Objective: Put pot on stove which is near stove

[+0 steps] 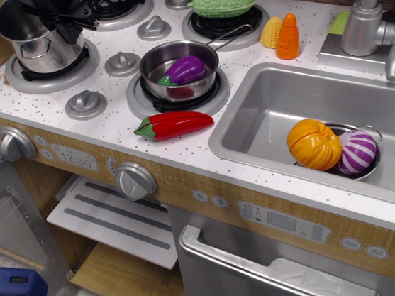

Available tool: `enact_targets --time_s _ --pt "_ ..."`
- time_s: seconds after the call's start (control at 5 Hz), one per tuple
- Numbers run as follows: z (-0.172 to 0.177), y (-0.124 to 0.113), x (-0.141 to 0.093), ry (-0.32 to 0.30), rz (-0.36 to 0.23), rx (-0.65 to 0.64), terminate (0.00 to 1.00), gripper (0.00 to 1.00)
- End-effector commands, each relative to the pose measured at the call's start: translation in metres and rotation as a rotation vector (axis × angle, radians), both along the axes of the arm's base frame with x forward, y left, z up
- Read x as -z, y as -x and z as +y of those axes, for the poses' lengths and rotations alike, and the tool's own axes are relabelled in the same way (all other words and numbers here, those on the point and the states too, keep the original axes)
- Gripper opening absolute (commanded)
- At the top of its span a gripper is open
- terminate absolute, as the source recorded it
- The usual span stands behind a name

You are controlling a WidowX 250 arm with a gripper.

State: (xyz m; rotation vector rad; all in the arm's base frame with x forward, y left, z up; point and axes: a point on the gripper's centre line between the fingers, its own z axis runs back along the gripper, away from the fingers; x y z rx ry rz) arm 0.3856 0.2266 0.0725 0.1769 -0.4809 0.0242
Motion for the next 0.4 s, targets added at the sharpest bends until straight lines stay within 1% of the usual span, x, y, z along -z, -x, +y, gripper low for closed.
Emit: enact_targets --time_s 0.0,0.2 --pt "0.0207 -0.0086 -0.0183 -0.086 -0.079 0.045 0.0 0.0" --pt "0.0253 -0.0073 -0.0132 -0.075 -0.067 0.039 1.0 0.0"
